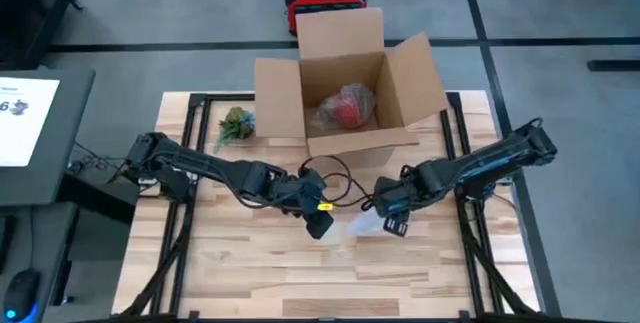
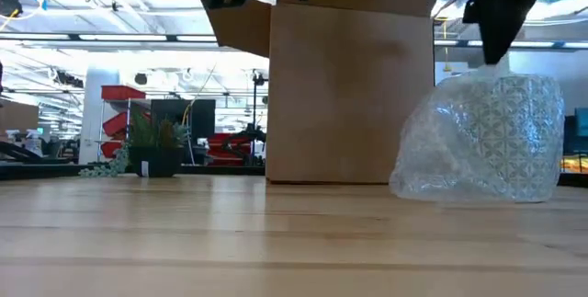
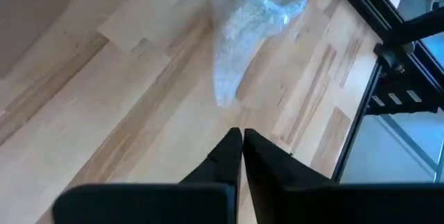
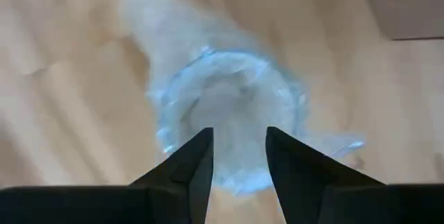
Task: Wrap mug
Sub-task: Put the wrapped white mug into the cardboard box
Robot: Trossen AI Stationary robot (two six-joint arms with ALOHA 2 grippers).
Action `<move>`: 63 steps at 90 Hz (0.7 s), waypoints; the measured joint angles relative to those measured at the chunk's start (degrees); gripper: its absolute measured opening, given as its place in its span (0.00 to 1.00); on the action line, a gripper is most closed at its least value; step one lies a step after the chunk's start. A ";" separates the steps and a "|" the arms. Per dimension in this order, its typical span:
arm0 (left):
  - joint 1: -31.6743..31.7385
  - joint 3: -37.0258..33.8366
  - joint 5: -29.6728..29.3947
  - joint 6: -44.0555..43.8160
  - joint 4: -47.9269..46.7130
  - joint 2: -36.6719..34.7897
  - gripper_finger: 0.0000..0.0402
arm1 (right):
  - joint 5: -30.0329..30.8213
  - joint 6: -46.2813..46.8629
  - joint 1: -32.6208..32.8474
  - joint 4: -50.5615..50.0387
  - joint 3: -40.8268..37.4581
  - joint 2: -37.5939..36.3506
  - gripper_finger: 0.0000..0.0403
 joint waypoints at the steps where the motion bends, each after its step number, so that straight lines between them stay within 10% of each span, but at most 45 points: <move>1: 0.00 0.00 0.00 0.00 0.00 0.00 0.00 | -0.45 -0.39 0.14 0.09 0.00 -0.06 0.33; 36: 0.00 0.00 0.00 -0.01 -0.17 0.00 0.00 | 5.14 -5.53 4.63 1.32 0.04 12.31 0.70; 63: -0.35 0.88 1.77 1.12 9.37 -1.44 0.00 | 6.65 -7.78 6.21 2.46 0.45 25.32 0.37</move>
